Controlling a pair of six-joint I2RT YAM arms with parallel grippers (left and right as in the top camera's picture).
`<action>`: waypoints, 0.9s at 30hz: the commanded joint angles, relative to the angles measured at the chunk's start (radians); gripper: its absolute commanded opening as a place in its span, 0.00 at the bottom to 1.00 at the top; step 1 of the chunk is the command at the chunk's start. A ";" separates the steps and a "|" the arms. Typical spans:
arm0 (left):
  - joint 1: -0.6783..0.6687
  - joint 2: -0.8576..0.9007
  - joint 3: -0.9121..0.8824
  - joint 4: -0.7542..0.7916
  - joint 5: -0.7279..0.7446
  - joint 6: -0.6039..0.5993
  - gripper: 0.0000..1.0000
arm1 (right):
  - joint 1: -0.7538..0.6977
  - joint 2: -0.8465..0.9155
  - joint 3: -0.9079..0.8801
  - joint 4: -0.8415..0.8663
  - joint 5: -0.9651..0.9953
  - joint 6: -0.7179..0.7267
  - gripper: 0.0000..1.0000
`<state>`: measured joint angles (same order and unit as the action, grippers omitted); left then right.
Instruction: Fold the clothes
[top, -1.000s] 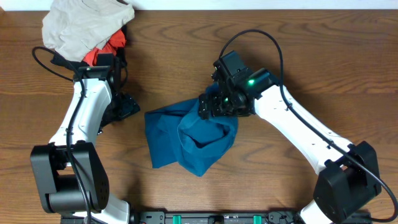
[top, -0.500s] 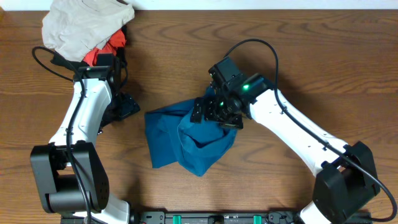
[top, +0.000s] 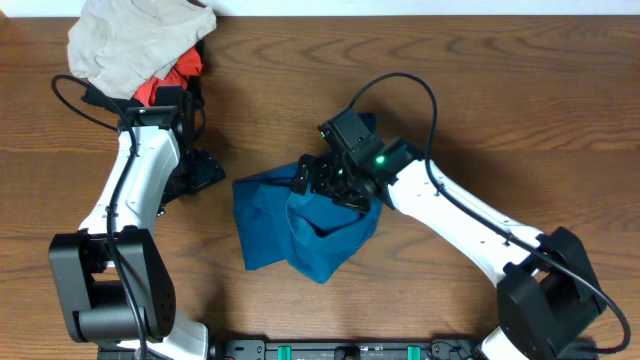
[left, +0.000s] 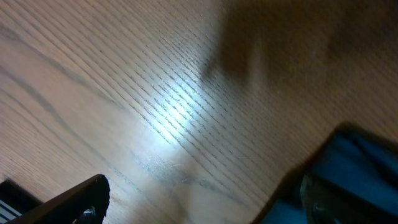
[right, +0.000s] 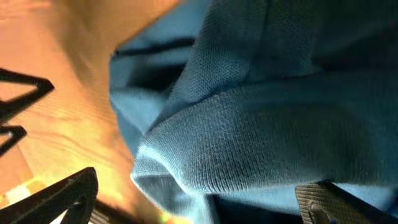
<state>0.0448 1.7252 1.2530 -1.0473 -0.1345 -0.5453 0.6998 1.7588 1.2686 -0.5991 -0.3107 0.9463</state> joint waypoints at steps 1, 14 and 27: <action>0.005 0.003 -0.008 -0.006 -0.005 0.010 0.98 | 0.006 -0.006 -0.052 0.088 0.030 0.000 0.92; 0.005 0.003 -0.008 -0.006 -0.005 0.010 0.98 | 0.055 -0.006 -0.071 0.321 0.022 -0.171 0.01; 0.005 0.003 -0.008 -0.006 -0.005 0.009 0.98 | 0.119 -0.006 -0.068 0.439 -0.109 -0.217 0.01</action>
<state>0.0448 1.7252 1.2522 -1.0477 -0.1345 -0.5453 0.7883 1.7588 1.1980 -0.1905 -0.3294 0.7639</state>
